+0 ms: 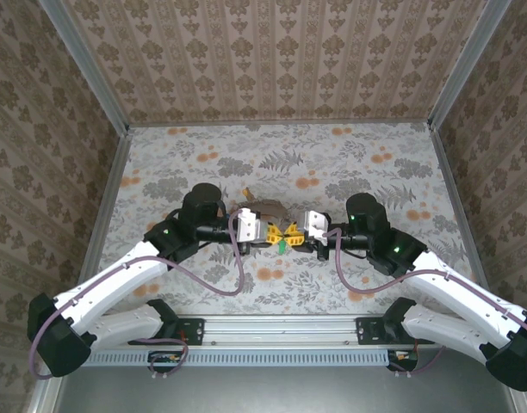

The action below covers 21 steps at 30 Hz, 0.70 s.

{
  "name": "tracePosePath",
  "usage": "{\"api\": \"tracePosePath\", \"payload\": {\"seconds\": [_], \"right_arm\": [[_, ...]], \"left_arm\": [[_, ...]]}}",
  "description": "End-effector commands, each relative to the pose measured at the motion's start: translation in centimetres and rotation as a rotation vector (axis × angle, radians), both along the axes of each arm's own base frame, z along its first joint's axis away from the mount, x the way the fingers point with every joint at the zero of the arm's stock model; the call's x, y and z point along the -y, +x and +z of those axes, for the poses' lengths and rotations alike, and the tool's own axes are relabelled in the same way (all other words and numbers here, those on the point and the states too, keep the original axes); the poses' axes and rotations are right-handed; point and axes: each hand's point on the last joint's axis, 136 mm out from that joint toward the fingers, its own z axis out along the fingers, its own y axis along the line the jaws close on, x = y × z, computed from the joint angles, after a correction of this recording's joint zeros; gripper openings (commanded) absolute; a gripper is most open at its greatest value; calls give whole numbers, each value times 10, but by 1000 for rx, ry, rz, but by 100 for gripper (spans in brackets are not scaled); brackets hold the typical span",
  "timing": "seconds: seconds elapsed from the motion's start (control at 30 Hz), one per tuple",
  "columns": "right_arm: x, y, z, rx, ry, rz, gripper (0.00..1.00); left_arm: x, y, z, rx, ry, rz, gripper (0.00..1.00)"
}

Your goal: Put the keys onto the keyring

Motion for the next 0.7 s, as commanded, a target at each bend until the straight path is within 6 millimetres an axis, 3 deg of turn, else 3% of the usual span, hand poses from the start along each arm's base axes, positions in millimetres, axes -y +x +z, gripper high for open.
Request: {"api": "tracePosePath", "payload": {"seconds": [0.0, 0.1, 0.13, 0.2, 0.23, 0.27, 0.37, 0.5, 0.67], "right_arm": [[0, -1, 2, 43, 5, 3, 2], [5, 3, -7, 27, -41, -31, 0], [8, 6, -11, 14, -63, -58, 0], [19, 15, -22, -14, -135, -143, 0], [26, 18, -30, -24, -193, -175, 0], [39, 18, -44, -45, -288, -211, 0], [77, 22, -76, -44, -548, -296, 0], [125, 19, -112, -112, -915, -338, 0], [171, 20, -144, -186, -1269, -378, 0]], "left_arm": [[5, -4, 18, 12, -51, -36, 0], [6, 1, 15, 18, -44, -12, 2], [6, 3, 12, 19, -37, 2, 17], [3, 10, 6, 22, -6, 42, 74], [0, 14, 2, 24, 15, 62, 93], [-3, 20, -3, 25, 43, 96, 99], [-20, 61, -16, -15, 98, 300, 99], [-54, 121, -34, -218, 101, 642, 98], [-77, 159, -66, -475, 111, 914, 95]]}}
